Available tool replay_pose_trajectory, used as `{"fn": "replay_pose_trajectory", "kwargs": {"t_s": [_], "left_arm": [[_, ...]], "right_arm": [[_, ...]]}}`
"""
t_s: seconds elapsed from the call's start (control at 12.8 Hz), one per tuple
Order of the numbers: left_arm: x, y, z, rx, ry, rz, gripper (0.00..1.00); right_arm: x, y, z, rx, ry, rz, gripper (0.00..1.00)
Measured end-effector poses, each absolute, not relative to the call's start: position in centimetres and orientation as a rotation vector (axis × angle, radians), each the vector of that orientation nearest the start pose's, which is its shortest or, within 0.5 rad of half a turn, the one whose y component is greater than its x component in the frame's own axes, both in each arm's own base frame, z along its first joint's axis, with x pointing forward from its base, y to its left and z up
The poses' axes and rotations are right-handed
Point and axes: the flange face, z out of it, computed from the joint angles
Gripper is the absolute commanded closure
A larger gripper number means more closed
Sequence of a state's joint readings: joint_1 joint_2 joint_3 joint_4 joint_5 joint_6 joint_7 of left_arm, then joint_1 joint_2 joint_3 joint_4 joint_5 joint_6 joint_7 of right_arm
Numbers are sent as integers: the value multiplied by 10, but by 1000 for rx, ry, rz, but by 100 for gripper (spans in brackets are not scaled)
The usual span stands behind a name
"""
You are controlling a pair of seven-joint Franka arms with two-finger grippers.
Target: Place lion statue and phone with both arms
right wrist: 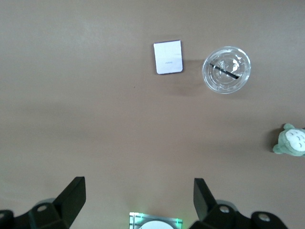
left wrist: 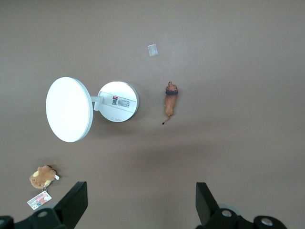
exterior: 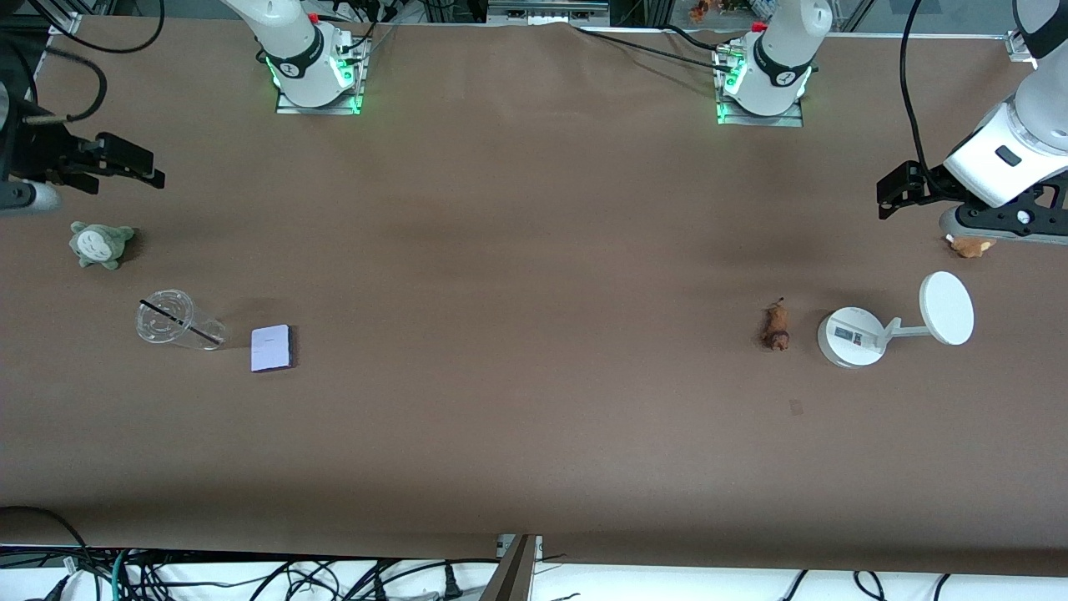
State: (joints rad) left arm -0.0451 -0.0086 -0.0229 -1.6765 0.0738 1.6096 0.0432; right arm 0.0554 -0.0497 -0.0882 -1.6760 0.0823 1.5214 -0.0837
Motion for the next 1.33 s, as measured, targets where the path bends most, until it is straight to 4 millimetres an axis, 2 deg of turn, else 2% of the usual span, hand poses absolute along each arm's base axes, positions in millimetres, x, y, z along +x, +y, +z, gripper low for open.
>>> {"fn": "replay_pose_trajectory", "kwargs": {"t_s": [0.16, 0.7, 1.02, 1.33], "left_arm": [[551, -30, 583, -3061, 178, 88, 0], [551, -30, 583, -3061, 178, 88, 0], [551, -31, 583, -3060, 180, 88, 0], [550, -35, 583, -3059, 192, 88, 0]], "right_arm": [[522, -8, 599, -3056, -86, 137, 0], [521, 2, 595, -3094, -115, 161, 0], [519, 28, 593, -3138, -108, 214, 0], [520, 30, 592, -3142, -102, 214, 0]]}}
